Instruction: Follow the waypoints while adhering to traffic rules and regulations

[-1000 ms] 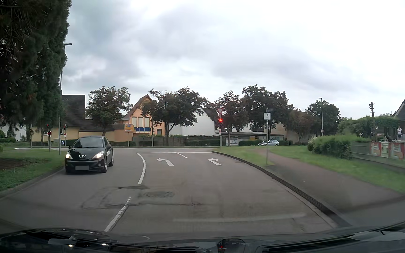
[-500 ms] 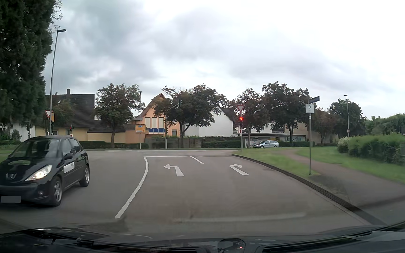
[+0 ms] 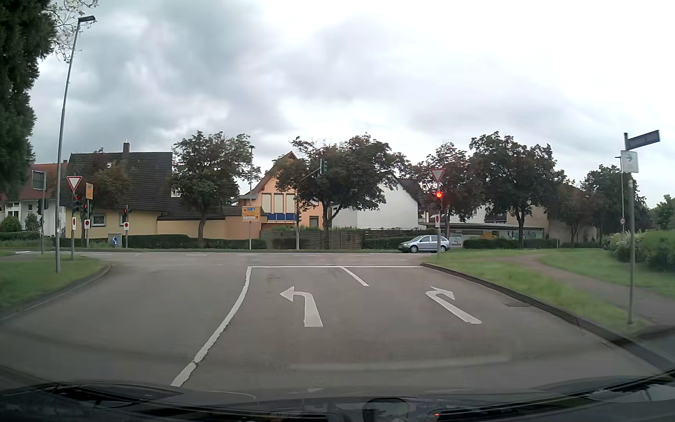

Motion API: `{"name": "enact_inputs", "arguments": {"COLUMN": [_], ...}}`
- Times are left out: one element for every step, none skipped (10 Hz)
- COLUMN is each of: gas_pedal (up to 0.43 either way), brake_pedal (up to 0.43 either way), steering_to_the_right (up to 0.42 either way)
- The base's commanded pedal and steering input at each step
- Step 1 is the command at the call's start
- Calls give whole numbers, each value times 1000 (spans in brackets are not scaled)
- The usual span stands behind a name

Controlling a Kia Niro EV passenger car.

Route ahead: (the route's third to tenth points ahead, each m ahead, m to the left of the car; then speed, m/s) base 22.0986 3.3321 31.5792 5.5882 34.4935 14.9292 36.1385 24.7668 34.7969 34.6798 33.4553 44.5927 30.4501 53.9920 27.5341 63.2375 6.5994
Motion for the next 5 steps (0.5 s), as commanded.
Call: {"name": "enact_inputs", "arguments": {"gas_pedal": [0,0,0,0,0], "brake_pedal": [146,146,134,146,152], "steering_to_the_right": [-67,-67,-66,-66,-66]}}
